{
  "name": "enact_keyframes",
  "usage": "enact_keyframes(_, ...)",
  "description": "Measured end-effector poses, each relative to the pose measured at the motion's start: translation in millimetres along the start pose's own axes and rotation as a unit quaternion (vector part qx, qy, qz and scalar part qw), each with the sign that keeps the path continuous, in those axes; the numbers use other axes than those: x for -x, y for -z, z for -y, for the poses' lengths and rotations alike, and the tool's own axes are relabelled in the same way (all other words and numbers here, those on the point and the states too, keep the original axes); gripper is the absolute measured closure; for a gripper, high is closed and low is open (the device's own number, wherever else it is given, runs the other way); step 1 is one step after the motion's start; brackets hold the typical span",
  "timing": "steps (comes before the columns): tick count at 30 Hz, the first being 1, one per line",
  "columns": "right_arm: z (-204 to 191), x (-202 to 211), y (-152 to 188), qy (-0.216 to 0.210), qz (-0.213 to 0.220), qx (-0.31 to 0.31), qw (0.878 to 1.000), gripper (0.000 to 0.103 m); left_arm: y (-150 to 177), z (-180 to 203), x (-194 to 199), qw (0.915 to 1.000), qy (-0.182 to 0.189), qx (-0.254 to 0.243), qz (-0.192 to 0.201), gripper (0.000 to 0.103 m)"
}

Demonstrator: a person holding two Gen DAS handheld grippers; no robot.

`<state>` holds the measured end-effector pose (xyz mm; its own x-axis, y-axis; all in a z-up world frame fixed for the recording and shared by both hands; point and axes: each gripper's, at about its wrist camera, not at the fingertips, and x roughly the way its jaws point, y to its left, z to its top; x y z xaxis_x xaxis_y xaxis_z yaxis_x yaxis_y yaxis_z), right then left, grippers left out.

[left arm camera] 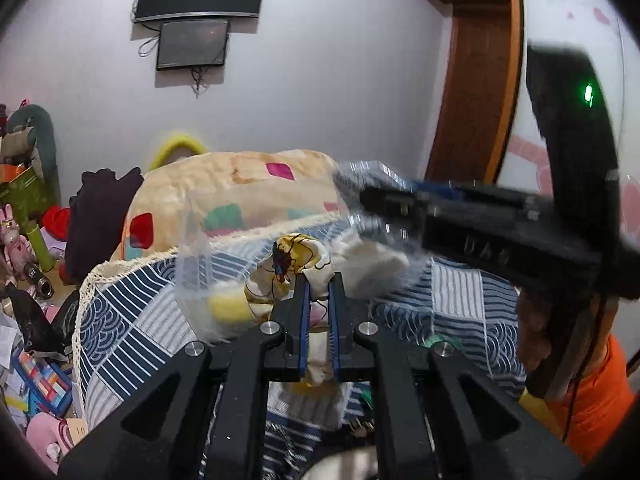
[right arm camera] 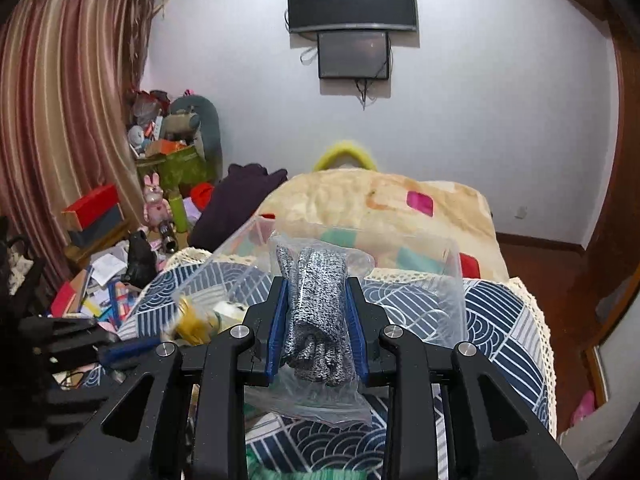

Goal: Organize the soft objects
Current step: 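Place the floral cloth into the box with the left tool while the right tool releases the scrubber bag inside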

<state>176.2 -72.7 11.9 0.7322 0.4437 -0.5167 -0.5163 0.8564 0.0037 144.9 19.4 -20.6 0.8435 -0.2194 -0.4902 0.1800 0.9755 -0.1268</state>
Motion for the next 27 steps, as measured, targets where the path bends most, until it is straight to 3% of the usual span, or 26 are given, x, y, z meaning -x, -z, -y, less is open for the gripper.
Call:
enact_keyframes(12,12,-27,1,-0.001,-0.049,-0.014,0.999,0.077,-33,-35,-33,0.9990,-0.028,0.035,0.007,0.095)
enact_keyframes(22,2,-41,-3,0.002,-0.073,0.009,0.997,0.076,-33,-35,-78,0.9976,-0.032,0.035,-0.050,0.095)
enact_keyframes(27,7,-44,-2,-0.003,-0.086,-0.002,0.996,0.070,-30,-34,-81,0.9965,-0.040,0.030,-0.067,0.082)
